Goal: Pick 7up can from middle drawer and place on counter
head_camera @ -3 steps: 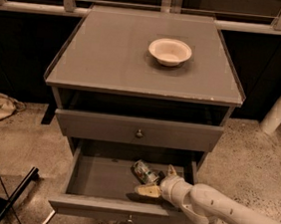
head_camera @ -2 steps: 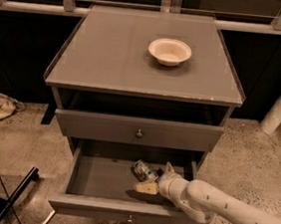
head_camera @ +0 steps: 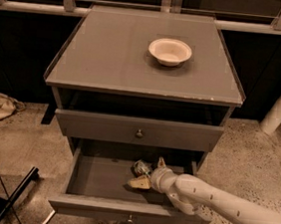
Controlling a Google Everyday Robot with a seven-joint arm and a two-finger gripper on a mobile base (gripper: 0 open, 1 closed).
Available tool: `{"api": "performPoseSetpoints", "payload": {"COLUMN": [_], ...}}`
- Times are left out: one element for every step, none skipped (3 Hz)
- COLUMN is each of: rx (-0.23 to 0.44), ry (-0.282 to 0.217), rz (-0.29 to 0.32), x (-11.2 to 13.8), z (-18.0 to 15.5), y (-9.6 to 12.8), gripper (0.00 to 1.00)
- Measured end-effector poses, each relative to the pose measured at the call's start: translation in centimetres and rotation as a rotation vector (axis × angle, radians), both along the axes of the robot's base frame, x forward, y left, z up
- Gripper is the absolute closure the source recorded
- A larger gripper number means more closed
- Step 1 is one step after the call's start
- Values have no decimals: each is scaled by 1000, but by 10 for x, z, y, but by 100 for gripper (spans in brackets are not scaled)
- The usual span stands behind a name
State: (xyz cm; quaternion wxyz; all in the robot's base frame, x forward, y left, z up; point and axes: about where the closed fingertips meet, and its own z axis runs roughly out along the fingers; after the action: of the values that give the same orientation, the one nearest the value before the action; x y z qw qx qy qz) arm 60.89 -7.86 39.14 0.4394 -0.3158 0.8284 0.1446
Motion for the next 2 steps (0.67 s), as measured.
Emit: {"api": "performPoseSetpoints", "payload": {"rx": [-50, -55], "ry": [17, 18], "rz": [15, 18], "x": [1, 1], "z": [-30, -32], "y": [12, 14], "gripper": [0, 0]}}
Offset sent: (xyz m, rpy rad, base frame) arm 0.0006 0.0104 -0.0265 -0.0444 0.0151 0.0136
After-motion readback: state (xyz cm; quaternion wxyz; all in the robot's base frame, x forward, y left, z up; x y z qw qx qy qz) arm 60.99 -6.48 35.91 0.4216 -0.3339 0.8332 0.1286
